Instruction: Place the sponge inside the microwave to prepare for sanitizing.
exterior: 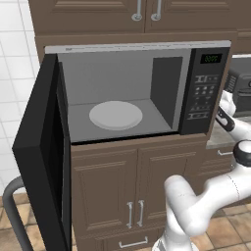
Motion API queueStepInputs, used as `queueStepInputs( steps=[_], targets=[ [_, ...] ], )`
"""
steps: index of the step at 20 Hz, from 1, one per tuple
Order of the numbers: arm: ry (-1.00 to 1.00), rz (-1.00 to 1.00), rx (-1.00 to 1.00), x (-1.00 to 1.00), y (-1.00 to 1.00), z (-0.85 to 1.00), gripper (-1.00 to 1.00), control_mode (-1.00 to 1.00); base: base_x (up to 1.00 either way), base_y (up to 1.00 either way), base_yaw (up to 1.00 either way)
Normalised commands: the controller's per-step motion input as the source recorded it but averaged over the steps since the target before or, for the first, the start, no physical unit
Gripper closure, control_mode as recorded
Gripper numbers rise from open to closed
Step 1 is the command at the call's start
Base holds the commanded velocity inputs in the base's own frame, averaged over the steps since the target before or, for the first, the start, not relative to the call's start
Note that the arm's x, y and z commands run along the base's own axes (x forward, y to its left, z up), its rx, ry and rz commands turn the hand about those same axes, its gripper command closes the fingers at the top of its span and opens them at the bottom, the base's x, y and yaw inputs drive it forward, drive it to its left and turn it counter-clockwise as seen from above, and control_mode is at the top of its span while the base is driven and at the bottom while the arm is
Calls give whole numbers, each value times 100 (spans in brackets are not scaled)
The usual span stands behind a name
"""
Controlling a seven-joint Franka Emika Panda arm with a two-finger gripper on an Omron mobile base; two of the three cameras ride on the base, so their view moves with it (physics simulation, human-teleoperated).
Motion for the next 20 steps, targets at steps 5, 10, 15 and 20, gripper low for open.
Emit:
queueStepInputs(
  steps=[5, 10, 15, 20],
  targets=[
    [0, 0, -9, 17, -4, -24, -100, -100, 0, 0, 0],
    [0, 0, -2, 18, 1, -23, -100, -100, 0, 0, 0],
    [0, 0, 0, 26, 0, -15, -100, -100, 0, 0, 0],
    [0, -1, 0, 32, 4, -16, -100, -100, 0, 0, 0]
  ],
)
